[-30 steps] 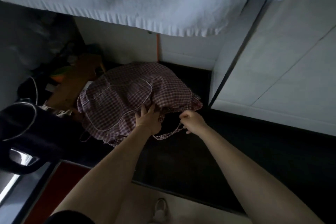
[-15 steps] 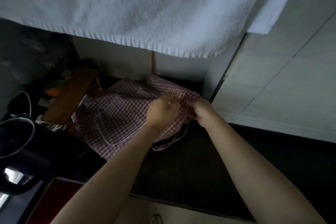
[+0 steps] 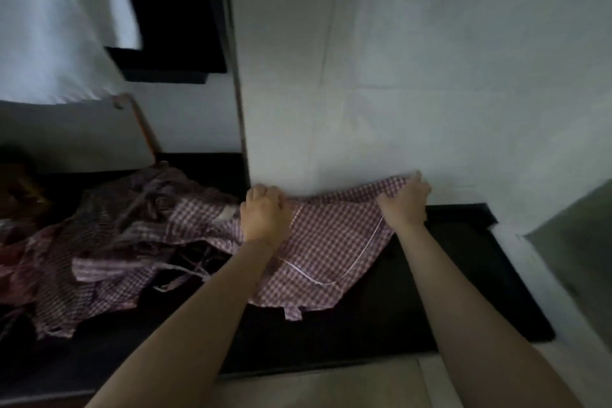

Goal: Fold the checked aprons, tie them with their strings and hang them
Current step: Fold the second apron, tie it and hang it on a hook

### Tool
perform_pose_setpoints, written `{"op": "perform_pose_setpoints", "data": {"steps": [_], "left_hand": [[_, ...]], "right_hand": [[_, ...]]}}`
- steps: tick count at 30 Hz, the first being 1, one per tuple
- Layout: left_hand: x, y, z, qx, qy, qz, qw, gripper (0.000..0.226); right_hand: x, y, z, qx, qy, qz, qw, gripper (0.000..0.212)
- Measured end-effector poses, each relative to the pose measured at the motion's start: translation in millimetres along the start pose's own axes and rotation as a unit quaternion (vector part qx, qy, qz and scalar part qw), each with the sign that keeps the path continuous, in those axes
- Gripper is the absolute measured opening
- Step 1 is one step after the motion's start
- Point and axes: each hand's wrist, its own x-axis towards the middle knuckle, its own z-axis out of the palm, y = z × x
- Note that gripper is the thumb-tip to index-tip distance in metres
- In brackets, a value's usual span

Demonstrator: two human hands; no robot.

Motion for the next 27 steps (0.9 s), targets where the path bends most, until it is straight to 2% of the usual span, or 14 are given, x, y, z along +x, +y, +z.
{"op": "perform_pose_setpoints", "data": {"steps": [2,4,5,8,10,11,12,15,17,19,21,23,25,27], "left_hand": [[-10.8,18.0,34.6,0.053,-0.096,-0.016,0.994,0.029],[-23.1,31.6,68.8,0.114,-0.189,-0.026,0.975,0.036],[-28.0,32.8,84.3,0.124,-0.225,-0.034,0.966,0.039],[-42.2,40.6,126.3,0.114,-0.331,-0.084,0.933,0.039],[-54.3,41.3,147.3,0.102,-0.381,-0.106,0.913,0.043],[-62.7,43.4,159.1,0.091,-0.395,-0.124,0.906,0.047],[-69.5,46.1,164.7,0.083,-0.402,-0.145,0.9,0.051],[-91.7,58.1,176.9,0.082,-0.369,-0.186,0.907,0.06],[-98.7,68.0,178.9,0.095,-0.343,-0.191,0.915,0.061],[-100.3,75.8,178.2,0.115,-0.333,-0.199,0.914,0.061],[-98.6,84.1,178.2,0.14,-0.338,-0.214,0.906,0.06],[-95.7,95.8,178.0,0.168,-0.356,-0.21,0.895,0.053],[-95.0,107.7,180.2,0.209,-0.379,-0.191,0.881,0.043],[-95.2,113.6,186.8,0.259,-0.36,-0.211,0.871,0.038]], "right_hand": [[6.6,30.8,-4.8,-0.104,-0.052,-0.054,0.992,0.064],[8.8,73.6,-4.2,-0.104,-0.116,-0.068,0.985,0.027],[7.9,94.6,-2.3,-0.084,-0.136,-0.048,0.986,0.021],[21.5,159.5,1.9,-0.031,-0.143,0.094,0.985,0.028],[26.7,185.2,-3.2,-0.078,-0.132,0.225,0.962,0.071],[30.9,199.6,-7.0,-0.106,-0.135,0.27,0.947,0.085],[34.7,208.6,-10.1,-0.12,-0.147,0.293,0.937,0.082],[43.7,226.2,-14.7,-0.061,-0.26,0.305,0.914,0.029],[48.0,225.6,-20.5,0.015,-0.299,0.304,0.905,0.016],[56.8,218.1,-32.5,0.028,-0.319,0.277,0.906,0.009],[74.6,211.8,-51.7,0.015,-0.298,0.245,0.923,0.013],[93.9,207.8,-70.7,-0.041,-0.218,0.197,0.955,0.028],[104.2,200.9,-84.8,-0.159,-0.083,0.075,0.981,0.025],[104.7,196.7,-82.5,-0.234,0.016,-0.093,0.968,0.017]]}}
